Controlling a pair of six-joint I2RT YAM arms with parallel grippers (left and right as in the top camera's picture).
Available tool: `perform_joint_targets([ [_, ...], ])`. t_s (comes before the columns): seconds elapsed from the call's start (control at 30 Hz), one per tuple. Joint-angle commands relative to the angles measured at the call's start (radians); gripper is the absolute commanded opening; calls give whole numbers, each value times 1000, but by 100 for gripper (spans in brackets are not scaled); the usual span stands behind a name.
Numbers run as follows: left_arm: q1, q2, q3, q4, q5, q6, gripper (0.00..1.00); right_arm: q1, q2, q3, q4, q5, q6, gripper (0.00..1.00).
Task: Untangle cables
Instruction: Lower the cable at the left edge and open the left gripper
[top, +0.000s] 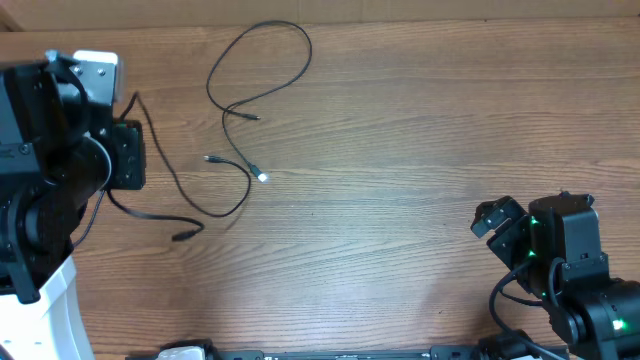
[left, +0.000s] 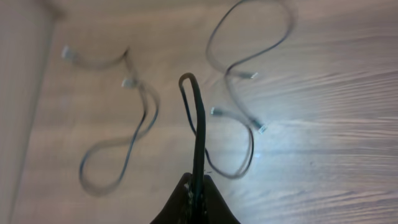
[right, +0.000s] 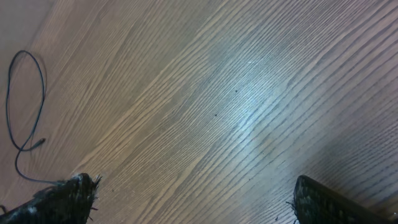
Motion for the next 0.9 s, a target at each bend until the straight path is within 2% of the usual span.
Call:
perform_joint_targets([
  [0.0, 5, 9, 2, -55, -258, -216, 4, 2, -3, 2, 3, 3, -3, 100],
  [0.07, 5, 14, -1, -74, -304, -274, 4, 2, -3, 2, 4, 4, -3, 100],
  [0.13, 5, 20, -13, -76, -283, -314, 4, 2, -3, 2, 7, 4, -3, 100],
  [0.33, 4, 57, -142, -71, -140, -448, 4, 2, -3, 2, 11, 29, -3, 100],
  [0.43, 4, 72, -247, -42, -97, -452, 4, 2, -3, 2, 11, 29, -3, 100],
  [0.67, 4, 90, -577, 156, -94, -436, 4, 2, -3, 2, 19, 30, -3, 100],
  [0.87, 4, 102, -811, 411, -173, -437, 4, 2, -3, 2, 19, 30, -3, 100],
])
